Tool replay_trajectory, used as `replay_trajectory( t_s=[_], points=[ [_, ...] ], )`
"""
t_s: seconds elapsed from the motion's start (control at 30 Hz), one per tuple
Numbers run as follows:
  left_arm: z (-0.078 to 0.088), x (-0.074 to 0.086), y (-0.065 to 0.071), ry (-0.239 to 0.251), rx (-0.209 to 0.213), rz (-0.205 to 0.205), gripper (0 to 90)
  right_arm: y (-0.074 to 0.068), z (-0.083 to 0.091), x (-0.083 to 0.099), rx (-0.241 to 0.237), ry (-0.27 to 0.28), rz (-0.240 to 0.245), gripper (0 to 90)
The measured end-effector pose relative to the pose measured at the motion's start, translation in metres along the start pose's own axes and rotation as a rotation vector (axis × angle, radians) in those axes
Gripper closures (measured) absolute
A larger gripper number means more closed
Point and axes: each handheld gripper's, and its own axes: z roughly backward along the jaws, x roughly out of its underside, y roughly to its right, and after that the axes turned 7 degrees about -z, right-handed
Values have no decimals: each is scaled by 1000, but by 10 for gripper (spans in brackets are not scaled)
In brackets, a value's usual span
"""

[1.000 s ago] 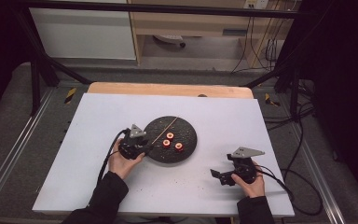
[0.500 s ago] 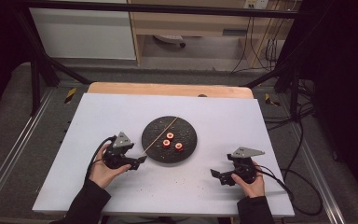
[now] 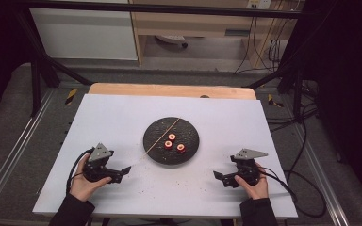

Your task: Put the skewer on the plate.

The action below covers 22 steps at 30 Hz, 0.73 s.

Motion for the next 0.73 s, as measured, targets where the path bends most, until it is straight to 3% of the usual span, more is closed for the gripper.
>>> replay_trajectory(
  t_s=[0.33, 0.73],
  points=[
    [6, 25, -4, -10, -7, 18, 38, 1, 3, 3, 2, -3, -3, 15],
    [8, 30, -7, -15, -6, 22, 38, 5, 6, 10, -19, 0, -10, 15]
  ],
)
